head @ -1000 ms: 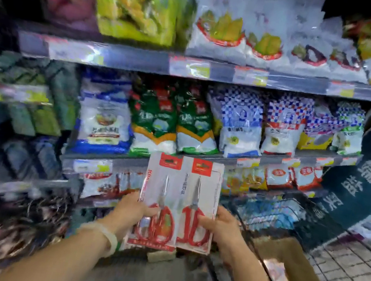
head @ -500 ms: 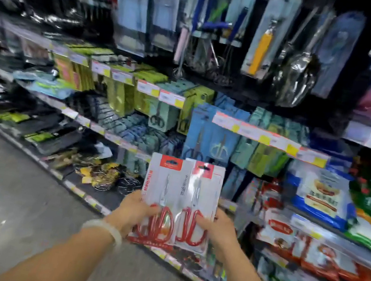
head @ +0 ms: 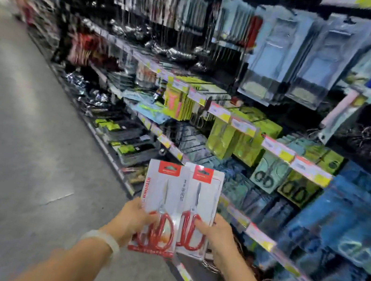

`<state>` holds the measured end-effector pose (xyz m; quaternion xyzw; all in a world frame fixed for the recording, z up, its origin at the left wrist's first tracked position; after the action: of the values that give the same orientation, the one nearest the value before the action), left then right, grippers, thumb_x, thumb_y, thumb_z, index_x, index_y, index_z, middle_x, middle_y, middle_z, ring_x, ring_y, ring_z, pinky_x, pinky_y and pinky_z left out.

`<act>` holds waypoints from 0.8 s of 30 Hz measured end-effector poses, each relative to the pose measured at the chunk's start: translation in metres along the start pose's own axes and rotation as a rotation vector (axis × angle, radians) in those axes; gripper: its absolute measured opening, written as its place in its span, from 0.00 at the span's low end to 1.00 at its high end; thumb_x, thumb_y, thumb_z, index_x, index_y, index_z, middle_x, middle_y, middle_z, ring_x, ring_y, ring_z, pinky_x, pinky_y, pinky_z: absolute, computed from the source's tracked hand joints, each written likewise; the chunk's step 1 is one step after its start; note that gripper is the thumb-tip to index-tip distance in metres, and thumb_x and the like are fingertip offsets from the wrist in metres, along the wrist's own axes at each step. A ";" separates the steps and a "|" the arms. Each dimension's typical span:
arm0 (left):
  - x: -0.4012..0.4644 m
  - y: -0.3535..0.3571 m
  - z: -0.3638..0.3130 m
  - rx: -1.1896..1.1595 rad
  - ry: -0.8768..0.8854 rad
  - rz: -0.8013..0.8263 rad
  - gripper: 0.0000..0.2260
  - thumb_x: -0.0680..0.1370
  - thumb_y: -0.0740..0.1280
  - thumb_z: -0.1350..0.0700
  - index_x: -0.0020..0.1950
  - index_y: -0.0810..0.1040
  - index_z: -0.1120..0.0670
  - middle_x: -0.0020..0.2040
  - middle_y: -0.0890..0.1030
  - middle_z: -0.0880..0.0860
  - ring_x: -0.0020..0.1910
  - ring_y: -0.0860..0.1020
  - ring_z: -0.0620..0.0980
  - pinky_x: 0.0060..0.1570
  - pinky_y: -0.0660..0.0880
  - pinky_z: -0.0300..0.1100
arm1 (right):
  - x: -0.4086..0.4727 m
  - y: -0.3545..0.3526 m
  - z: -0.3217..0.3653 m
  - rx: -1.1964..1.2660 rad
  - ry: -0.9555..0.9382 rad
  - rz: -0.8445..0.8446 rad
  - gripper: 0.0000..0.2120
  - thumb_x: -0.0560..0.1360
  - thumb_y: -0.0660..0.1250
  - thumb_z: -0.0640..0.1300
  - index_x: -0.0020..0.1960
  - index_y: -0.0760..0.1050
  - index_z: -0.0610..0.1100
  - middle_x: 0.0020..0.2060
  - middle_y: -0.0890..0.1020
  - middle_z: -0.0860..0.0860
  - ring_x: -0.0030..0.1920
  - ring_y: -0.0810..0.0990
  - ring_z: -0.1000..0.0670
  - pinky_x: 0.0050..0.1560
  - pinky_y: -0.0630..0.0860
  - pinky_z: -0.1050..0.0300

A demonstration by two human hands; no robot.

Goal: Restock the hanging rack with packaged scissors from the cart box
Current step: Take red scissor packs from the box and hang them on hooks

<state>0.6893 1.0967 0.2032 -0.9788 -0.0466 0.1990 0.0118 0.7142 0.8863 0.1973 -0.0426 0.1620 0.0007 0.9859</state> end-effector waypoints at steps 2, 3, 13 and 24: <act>0.030 -0.013 -0.008 -0.020 -0.007 -0.001 0.12 0.74 0.68 0.68 0.56 0.78 0.60 0.52 0.84 0.60 0.51 0.82 0.60 0.57 0.77 0.58 | 0.036 0.020 0.010 0.007 0.010 0.013 0.13 0.71 0.71 0.35 0.55 0.78 0.41 0.47 0.84 0.45 0.48 0.84 0.43 0.53 0.80 0.44; 0.048 -0.020 -0.014 -0.028 -0.005 0.000 0.12 0.74 0.68 0.69 0.57 0.77 0.59 0.51 0.84 0.59 0.50 0.82 0.60 0.56 0.77 0.58 | 0.055 0.030 0.014 0.011 0.012 0.018 0.13 0.71 0.71 0.35 0.56 0.78 0.41 0.47 0.84 0.45 0.47 0.84 0.43 0.53 0.80 0.44; 0.224 -0.084 -0.113 0.059 0.039 -0.021 0.10 0.73 0.69 0.66 0.53 0.78 0.58 0.49 0.84 0.59 0.48 0.83 0.59 0.53 0.79 0.58 | 0.225 0.087 0.095 0.027 -0.019 0.041 0.14 0.73 0.69 0.34 0.57 0.77 0.41 0.49 0.84 0.45 0.49 0.83 0.45 0.54 0.79 0.46; 0.369 -0.086 -0.157 0.140 -0.005 0.197 0.09 0.75 0.68 0.66 0.54 0.78 0.59 0.49 0.85 0.59 0.48 0.83 0.59 0.54 0.78 0.57 | 0.330 0.099 0.129 0.008 0.029 -0.235 0.07 0.74 0.69 0.36 0.44 0.75 0.48 0.48 0.82 0.45 0.50 0.81 0.43 0.58 0.77 0.45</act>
<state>1.0811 1.2174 0.2079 -0.9749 0.0638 0.2044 0.0602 1.0663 0.9913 0.2052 -0.0573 0.1701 -0.1162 0.9769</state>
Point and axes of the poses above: each hand's wrist, its own x-axis towards the middle knuckle, its own y-axis out of the palm, z = x × y, the point moved 7 cm from there along x, towards the middle knuckle
